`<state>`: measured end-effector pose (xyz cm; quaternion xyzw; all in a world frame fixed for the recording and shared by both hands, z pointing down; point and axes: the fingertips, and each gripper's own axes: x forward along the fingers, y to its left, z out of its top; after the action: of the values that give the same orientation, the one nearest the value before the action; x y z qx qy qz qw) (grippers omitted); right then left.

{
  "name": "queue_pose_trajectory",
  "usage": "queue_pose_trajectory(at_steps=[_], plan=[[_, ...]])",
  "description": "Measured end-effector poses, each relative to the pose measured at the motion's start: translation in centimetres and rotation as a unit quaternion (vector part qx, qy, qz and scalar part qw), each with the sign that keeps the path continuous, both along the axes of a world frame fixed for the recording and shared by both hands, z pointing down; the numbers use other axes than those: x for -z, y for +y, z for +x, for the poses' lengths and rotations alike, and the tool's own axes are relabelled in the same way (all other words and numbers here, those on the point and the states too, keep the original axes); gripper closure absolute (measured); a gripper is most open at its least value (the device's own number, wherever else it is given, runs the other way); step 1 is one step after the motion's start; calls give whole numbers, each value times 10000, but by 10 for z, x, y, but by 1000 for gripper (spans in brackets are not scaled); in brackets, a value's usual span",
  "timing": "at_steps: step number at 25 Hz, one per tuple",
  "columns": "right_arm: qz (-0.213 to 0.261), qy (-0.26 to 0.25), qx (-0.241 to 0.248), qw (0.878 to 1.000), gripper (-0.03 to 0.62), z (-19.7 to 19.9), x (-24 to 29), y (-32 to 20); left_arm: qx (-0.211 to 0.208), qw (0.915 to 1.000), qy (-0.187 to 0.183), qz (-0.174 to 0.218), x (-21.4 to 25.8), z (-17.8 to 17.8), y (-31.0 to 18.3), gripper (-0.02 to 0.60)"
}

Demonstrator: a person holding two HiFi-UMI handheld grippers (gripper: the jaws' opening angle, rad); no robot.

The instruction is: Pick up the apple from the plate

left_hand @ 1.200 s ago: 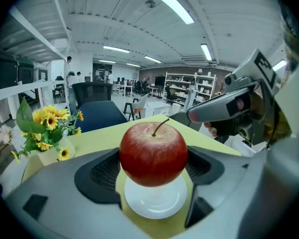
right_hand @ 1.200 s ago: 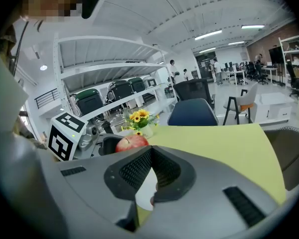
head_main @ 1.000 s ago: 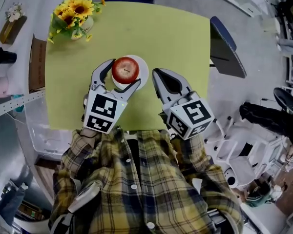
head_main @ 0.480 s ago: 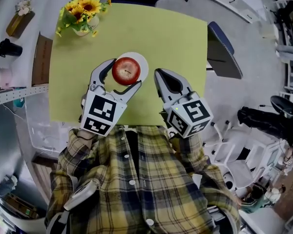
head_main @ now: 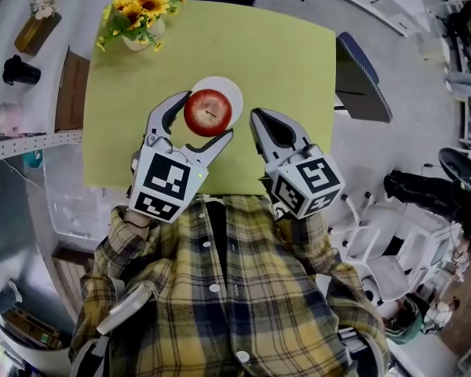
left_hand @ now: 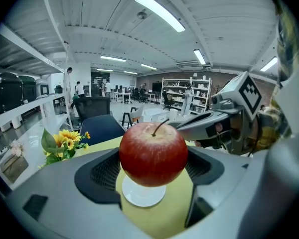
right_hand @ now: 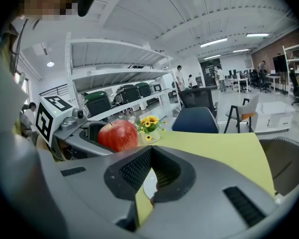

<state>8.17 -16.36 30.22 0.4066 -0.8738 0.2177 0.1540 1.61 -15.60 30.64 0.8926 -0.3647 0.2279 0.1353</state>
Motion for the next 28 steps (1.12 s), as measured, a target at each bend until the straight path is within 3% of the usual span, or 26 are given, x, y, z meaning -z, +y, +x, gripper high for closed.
queue_pose_trajectory(at_steps=[28], plan=[[128,223,69,9996,597,-1,11,6,21,9997,223,111,14,-3,2,169]])
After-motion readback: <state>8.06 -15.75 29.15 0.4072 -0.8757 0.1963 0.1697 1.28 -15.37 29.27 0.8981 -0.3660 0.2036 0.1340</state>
